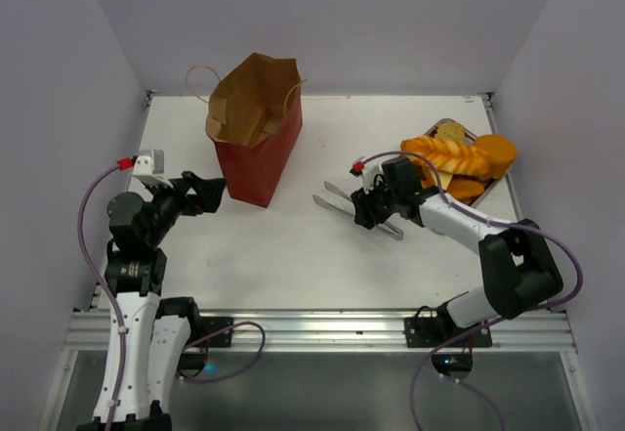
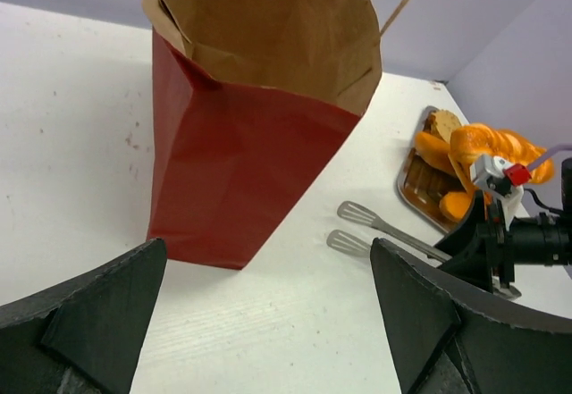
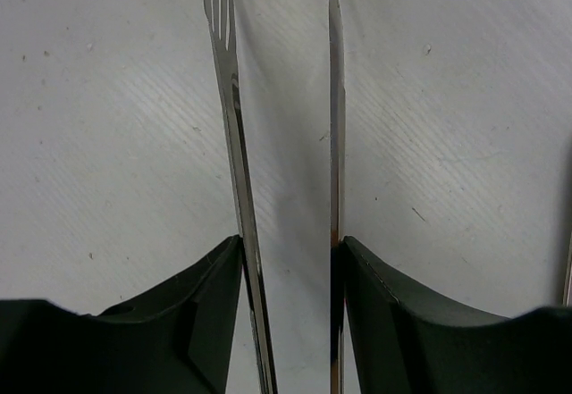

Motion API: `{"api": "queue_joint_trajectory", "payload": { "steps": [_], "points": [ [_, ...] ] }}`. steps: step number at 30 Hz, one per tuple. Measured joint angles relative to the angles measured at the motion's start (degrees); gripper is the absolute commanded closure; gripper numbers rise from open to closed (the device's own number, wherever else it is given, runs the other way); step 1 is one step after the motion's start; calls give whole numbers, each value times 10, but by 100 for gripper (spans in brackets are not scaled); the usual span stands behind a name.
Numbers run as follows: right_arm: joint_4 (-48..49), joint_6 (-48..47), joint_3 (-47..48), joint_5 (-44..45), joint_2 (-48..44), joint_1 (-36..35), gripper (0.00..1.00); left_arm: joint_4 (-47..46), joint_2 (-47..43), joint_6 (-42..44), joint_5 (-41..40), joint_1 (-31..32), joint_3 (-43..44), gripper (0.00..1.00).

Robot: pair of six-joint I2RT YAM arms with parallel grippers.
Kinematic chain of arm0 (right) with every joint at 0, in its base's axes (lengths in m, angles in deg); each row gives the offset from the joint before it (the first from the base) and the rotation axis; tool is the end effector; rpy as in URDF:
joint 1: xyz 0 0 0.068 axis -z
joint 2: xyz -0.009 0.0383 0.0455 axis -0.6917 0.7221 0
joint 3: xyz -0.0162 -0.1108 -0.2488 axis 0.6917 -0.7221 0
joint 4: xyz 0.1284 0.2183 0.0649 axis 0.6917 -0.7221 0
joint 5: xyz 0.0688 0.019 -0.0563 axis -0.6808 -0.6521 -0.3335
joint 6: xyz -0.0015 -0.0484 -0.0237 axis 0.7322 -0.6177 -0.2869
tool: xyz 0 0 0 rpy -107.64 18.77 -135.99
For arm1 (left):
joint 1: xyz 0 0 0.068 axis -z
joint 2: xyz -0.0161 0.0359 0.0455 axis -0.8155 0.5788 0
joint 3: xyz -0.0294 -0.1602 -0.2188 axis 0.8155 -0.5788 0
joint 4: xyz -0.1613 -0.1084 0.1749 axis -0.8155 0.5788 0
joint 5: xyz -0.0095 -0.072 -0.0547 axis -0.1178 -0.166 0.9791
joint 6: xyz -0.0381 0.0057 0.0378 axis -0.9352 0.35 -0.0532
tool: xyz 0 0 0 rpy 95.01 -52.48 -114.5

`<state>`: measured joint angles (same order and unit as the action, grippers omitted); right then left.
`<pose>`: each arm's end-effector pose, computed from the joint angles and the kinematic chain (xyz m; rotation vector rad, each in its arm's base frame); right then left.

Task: Take the fake bread out of the paper bag

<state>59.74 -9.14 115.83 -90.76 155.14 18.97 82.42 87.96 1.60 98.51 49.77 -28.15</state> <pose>0.2625 0.1337 0.1895 -0.8667 2.2909 0.5096 0.1396 -0.0025 0.3268 -0.1236 1.7111 -0.6031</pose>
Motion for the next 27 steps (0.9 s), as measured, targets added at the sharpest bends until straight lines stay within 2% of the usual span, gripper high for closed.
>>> {"api": "queue_joint_trajectory", "payload": {
  "steps": [4, 8, 9, 10, 11, 14, 17, 18, 27],
  "points": [
    [0, -4, 0, 0, 5, 0, 47, 1, -9, -1, 24, 0, -20, 0],
    [-6, -11, 2, 0, 21, 0, 41, 1, -18, 0, 47, 0, -32, 0],
    [-10, -15, 4, 0, 27, 0, 38, 2, -20, 0, 52, 0, -36, 0],
    [-13, -18, 5, 0, 32, 0, 26, 2, -21, 0, 56, 0, -39, 1],
    [-16, -18, 5, -1, 35, 0, 22, 3, -21, 0, 59, 0, -42, 0],
    [-32, -30, 12, 0, 40, 0, 12, 10, -24, 0, 70, 1, -47, 1],
    [-53, -38, 28, 5, 37, 0, 7, 17, -28, 1, 86, 2, -51, 1],
    [-63, -38, 36, 12, 33, 0, 1, 18, -28, 1, 94, 3, -52, 1],
    [-153, -32, 139, 133, -86, 1, 1, 48, -29, 17, 141, 34, -53, 1]
  ]
}}
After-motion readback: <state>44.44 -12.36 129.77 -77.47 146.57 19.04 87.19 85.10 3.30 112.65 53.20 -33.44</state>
